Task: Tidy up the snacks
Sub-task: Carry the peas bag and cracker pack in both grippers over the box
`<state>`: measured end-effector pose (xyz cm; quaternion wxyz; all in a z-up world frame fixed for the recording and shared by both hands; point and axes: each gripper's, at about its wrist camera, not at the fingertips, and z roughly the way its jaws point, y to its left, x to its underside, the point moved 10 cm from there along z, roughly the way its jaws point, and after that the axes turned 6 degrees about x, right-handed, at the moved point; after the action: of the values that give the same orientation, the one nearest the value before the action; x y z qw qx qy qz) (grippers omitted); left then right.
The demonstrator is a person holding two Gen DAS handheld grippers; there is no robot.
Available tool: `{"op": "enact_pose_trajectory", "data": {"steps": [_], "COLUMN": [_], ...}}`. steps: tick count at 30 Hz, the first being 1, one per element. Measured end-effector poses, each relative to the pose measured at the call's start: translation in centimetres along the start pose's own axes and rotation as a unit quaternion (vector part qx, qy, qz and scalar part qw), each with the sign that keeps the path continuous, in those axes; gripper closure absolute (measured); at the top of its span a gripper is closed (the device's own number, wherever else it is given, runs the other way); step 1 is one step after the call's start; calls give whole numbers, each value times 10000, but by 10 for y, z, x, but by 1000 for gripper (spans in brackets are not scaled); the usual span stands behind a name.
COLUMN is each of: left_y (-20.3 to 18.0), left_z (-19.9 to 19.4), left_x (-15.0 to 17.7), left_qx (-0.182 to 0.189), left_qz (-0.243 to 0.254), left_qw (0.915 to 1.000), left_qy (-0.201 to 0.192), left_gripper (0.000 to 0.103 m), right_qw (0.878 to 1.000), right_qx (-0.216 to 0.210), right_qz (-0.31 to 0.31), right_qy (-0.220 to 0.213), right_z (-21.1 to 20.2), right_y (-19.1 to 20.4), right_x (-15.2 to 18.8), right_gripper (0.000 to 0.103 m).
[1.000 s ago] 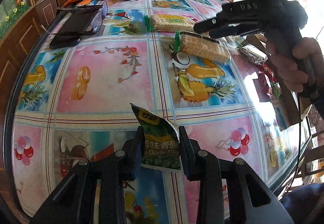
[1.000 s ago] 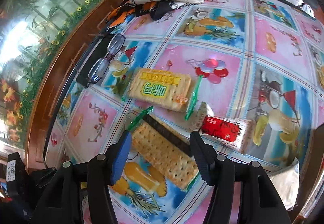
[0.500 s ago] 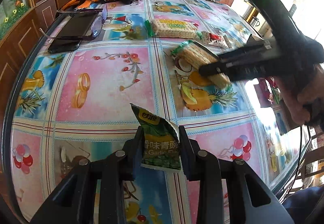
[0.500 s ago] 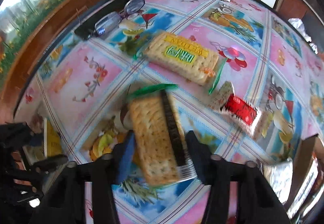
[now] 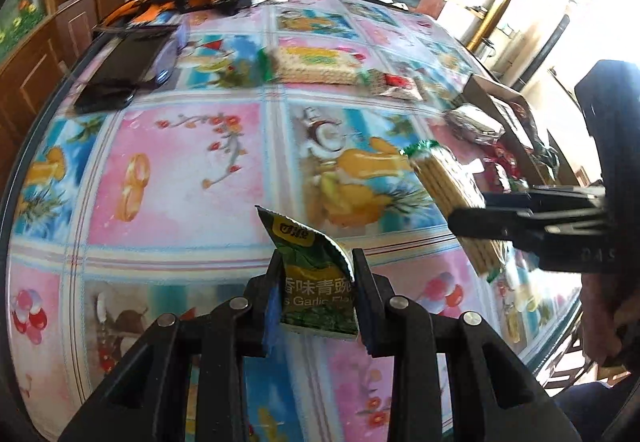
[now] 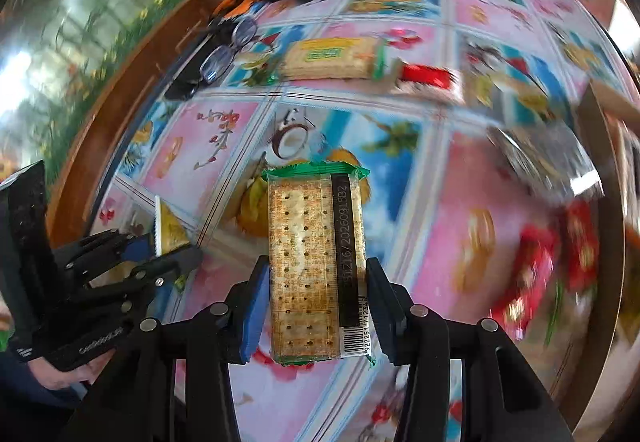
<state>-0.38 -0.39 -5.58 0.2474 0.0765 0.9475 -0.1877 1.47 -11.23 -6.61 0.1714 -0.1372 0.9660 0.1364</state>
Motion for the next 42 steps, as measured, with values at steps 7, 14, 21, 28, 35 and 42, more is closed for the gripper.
{"op": "enact_pose_trajectory", "data": {"steps": [7, 14, 21, 28, 35, 42], "left_y": [-34, -86, -136, -194, -259, -317], "left_z": [10, 17, 18, 33, 54, 80], "left_x": [-10, -21, -39, -47, -56, -53], "left_qx": [406, 707, 799, 944, 1187, 1419], "left_qz": [421, 847, 911, 1210, 1636, 1967], "left_qw": [9983, 9939, 9926, 9881, 9789, 9687], "left_qy": [75, 84, -44, 111, 306, 529], "left_gripper": [73, 73, 73, 73, 73, 73], "right_qw": [9979, 9929, 9884, 9807, 9651, 9490], "right_qx": [82, 247, 224, 233, 165, 241], "right_qz": [578, 1037, 1201, 1583, 2237, 2779], "right_qy": [-283, -531, -906, -1125, -1351, -1471], "right_z": [-27, -61, -103, -129, -152, -165], "right_y": [-21, -50, -90, -145, -202, -251], "right_x": [19, 48, 45, 62, 79, 90], "right_gripper": [53, 53, 53, 53, 53, 53]}}
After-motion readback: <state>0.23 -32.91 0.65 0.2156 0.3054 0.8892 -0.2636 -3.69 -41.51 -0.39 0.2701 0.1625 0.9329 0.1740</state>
